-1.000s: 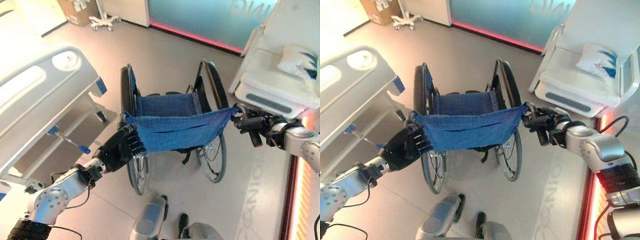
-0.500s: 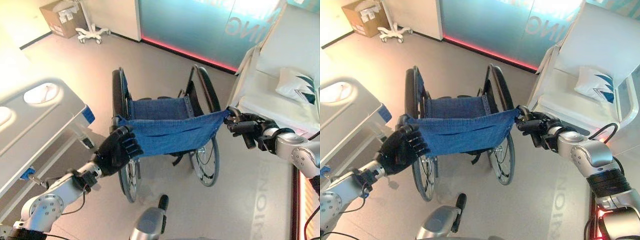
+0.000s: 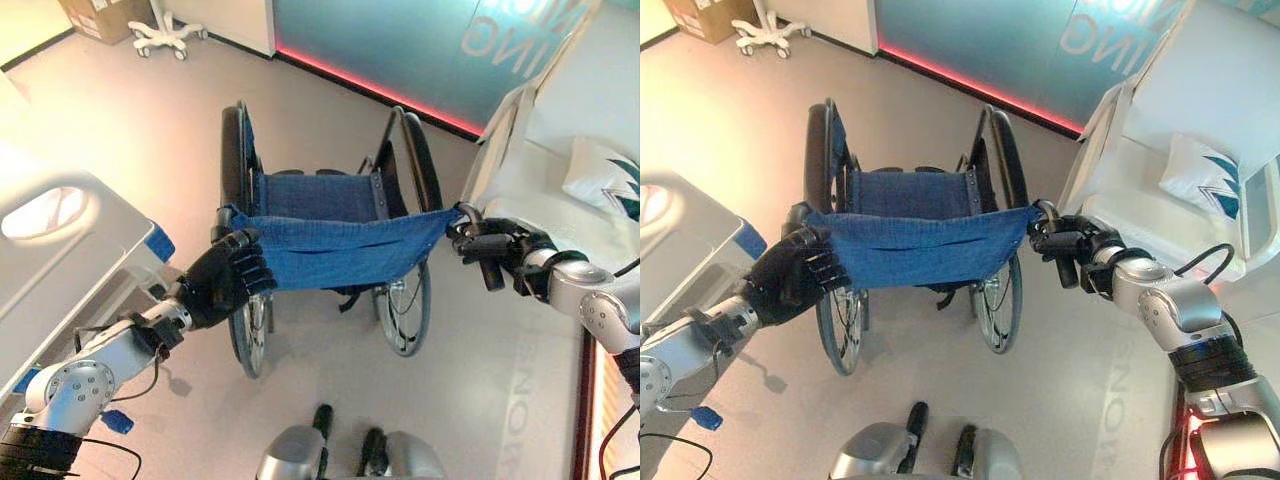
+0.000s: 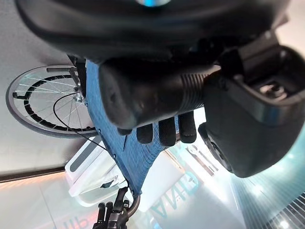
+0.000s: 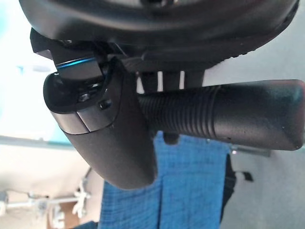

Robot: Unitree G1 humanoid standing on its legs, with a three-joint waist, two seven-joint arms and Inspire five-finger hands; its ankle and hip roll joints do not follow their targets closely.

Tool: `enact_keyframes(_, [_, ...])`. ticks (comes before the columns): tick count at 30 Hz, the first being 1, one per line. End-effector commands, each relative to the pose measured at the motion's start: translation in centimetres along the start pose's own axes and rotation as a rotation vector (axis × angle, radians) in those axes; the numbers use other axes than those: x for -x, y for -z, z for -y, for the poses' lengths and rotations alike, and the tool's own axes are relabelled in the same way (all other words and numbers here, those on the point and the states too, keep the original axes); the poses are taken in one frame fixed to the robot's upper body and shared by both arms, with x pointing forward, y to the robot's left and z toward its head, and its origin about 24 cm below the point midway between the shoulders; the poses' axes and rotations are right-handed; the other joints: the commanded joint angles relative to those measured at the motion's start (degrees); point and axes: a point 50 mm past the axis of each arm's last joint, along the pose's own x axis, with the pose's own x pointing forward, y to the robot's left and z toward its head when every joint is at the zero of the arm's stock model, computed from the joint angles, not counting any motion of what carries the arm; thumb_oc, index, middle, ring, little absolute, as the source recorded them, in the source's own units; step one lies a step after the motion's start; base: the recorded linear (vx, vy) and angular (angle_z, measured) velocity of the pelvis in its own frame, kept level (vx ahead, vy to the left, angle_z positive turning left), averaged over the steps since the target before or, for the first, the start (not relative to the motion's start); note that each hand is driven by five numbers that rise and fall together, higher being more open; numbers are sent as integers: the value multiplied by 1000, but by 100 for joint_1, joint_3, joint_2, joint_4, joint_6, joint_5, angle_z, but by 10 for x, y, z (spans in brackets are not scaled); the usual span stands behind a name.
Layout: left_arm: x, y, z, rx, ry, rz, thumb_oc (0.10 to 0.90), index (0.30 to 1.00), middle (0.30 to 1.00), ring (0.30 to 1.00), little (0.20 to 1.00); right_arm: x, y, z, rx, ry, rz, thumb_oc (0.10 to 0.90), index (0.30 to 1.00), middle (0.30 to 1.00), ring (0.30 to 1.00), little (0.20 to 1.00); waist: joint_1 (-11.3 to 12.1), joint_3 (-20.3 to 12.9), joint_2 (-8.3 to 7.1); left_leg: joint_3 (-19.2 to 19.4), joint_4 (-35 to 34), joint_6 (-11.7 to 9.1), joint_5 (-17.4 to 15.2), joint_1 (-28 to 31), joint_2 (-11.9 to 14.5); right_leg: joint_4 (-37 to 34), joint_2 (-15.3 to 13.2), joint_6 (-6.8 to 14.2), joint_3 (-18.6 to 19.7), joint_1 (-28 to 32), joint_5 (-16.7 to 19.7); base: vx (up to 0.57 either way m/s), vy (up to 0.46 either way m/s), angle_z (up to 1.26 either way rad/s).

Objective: Push the wheelchair next to the bed

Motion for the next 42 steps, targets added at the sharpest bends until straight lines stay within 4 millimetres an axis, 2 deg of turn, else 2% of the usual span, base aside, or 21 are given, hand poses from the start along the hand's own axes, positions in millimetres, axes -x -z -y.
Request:
enact_keyframes(1, [8, -101, 69, -108, 368, 528, 400, 300, 300, 300, 300, 17, -54, -28, -4, -270, 223, 400, 300, 300, 300, 300, -290, -1184, 92, -309, 1122, -733, -1246, 86, -60, -1773, -208, 271, 109, 280, 2150, 390, -183, 38])
enact_keyframes(7, [11, -98, 68, -113, 363, 536, 400, 300, 300, 300, 300, 21, -64, -32, 5, -286, 226, 400, 300, 300, 300, 300, -298, -1320, 69, -379, 1425, -872, -1181, 306, 240, -1724, -173, 252, 6, 319, 2113, 352, -203, 25])
enact_keyframes(10, [15, -97, 67, -107, 351, 542, 400, 300, 300, 300, 300, 22, -66, -31, 20, -292, 209, 400, 300, 300, 300, 300, -307, -1453, 38, -448, 1767, -1056, -712, 332, 450, -1582, 110, 4, -49, 375, 1900, 420, -257, 23])
enact_keyframes(11, [17, -96, 66, -98, 343, 549, 400, 300, 300, 300, 300, 21, -67, -30, 38, -293, 204, 400, 300, 300, 300, 300, -292, -1514, 27, -484, 2178, -1210, -221, 254, 507, -1649, 259, -166, -111, 503, 1804, 255, -169, 19])
enact_keyframes(12, [18, -96, 66, -97, 342, 551, 400, 300, 300, 300, 300, 21, -67, -30, 41, -293, 203, 400, 300, 300, 300, 300, -298, -1523, 27, -489, 2293, -1237, -140, 217, 511, -1666, 283, -197, -128, 533, 1789, 304, -212, 17])
enact_keyframes(14, [21, -95, 65, -84, 334, 564, 400, 300, 300, 300, 300, 22, -68, -29, 66, -297, 209, 400, 300, 300, 300, 300, -274, -1540, -36, -460, 3366, -1411, 445, -186, 499, -1758, 410, -449, -196, 800, 1625, 276, -214, 2])
enact_keyframes(17, [21, -91, 62, -69, 331, 566, 400, 300, 300, 300, 300, 23, -68, -31, 87, -307, 214, 400, 300, 300, 300, 300, -190, -1437, -158, -429, 4780, -1466, 728, -906, 339, -1752, 445, -615, -195, 1045, 1524, 281, -238, -2])
enact_keyframes(18, [21, -89, 60, -63, 317, 558, 400, 300, 300, 300, 300, 24, -72, -33, 94, -315, 219, 400, 300, 300, 300, 300, -87, -1319, -201, -403, 5479, -1417, 642, -1468, 145, -1726, 513, -669, -184, 1216, 1473, 285, -222, -5])
enact_keyframes(19, [21, -89, 60, -62, 315, 556, 400, 300, 300, 300, 300, 24, -73, -33, 94, -316, 220, 400, 300, 300, 300, 300, -66, -1292, -196, -390, 5540, -1401, 603, -1586, 128, -1724, 546, -680, -187, 1261, 1466, 288, -194, 8])
enact_keyframes(22, [20, -90, 57, -63, 302, 560, 400, 300, 300, 300, 300, 24, -77, -40, 98, -327, 228, 400, 300, 300, 300, 300, 75, -1154, -198, -342, 5059, -1270, 346, -1894, 11, -1746, 651, -666, -149, 1478, 1420, 261, -106, 19])
enact_keyframes(24, [24, -95, 56, -73, 295, 575, 400, 300, 300, 300, 300, 23, -81, -50, 104, -338, 237, 400, 300, 300, 300, 300, 182, -1099, -159, -96, 3325, -1205, 317, -1738, 158, -1774, 807, -631, -122, 1676, 1233, 420, -66, 4])
enact_keyframes(25, [25, -98, 56, -76, 295, 579, 400, 300, 300, 300, 300, 21, -82, -55, 105, -342, 238, 400, 300, 300, 300, 300, 223, -1114, -89, 47, 2290, -1239, 438, -1668, 262, -1787, 917, -632, -162, 1771, 1107, 390, -8, 11])
enact_keyframes(26, [25, -98, 56, -78, 296, 580, 400, 300, 300, 300, 300, 20, -82, -57, 106, -344, 238, 400, 300, 300, 300, 300, 242, -1114, -77, 100, 1989, -1264, 515, -1607, 281, -1787, 941, -634, -179, 1815, 1060, 449, 17, 15])
enact_keyframes(27, [22, -96, 55, -80, 300, 580, 400, 300, 300, 300, 300, 16, -79, -62, 109, -346, 236, 400, 300, 300, 300, 300, 274, -1138, 13, 420, 957, -1337, 753, -1587, 369, -1807, 1050, -642, -255, 1973, 941, 457, 20, 10])
enact_keyframes(28, [19, -92, 55, -82, 306, 578, 400, 300, 300, 300, 300, 12, -74, -63, 107, -343, 233, 400, 300, 300, 300, 300, 290, -1168, 78, 709, 449, -1376, 927, -1625, 435, -1833, 1126, -649, -355, 2125, 851, 462, 22, -8])
enact_keyframes(31, [14, -80, 58, -85, 324, 579, 400, 300, 300, 300, 300, 9, -59, -63, 105, -338, 227, 400, 300, 300, 300, 300, 394, -1304, 93, 1116, 77, -1337, 1106, -1727, 421, -1760, 1173, -618, -559, 2451, 585, 471, -12, -42])
enact_keyframes(34, [18, -82, 60, -92, 303, 588, 400, 300, 300, 300, 300, 4, -58, -69, 106, -371, 234, 400, 300, 300, 300, 300, 577, -1447, 25, 783, -182, -1135, 870, -1553, 136, -1447, 1133, -447, -473, 2571, 525, 488, 2, -12])
enact_keyframes(36, [20, -88, 59, -103, 278, 590, 400, 300, 300, 300, 300, 2, -60, -72, 109, -397, 244, 400, 300, 300, 300, 300, 696, -1565, -86, 746, -23, -931, 616, -1454, -46, -966, 1103, -237, -497, 2600, 784, 401, 13, -18])
enact_keyframes(39, [23, -102, 53, -142, 262, 598, 400, 300, 300, 300, 300, -5, -66, -75, 100, -410, 268, 400, 300, 300, 300, 300, 870, -1650, -230, 566, 75, -694, 414, -1297, -280, 502, 1198, 414, -386, 2290, 2037, 394, 23, 1])
enact_keyframes(40, [23, -102, 53, -142, 262, 598, 400, 300, 300, 300, 300, -5, -66, -75, 100, -410, 269, 400, 300, 300, 300, 300, 872, -1653, -232, 569, 78, -691, 413, -1305, -277, 513, 1198, 418, -382, 2278, 2036, 322, -5, 17])
enact_keyframes(42, [25, -111, 54, -163, 261, 605, 400, 300, 300, 300, 300, -7, -70, -77, 93, -403, 284, 400, 300, 300, 300, 300, 907, -1679, -243, 327, 156, -611, 326, -1211, -331, 1421, 1455, 668, -118, 1876, 2801, 329, -56, 27])
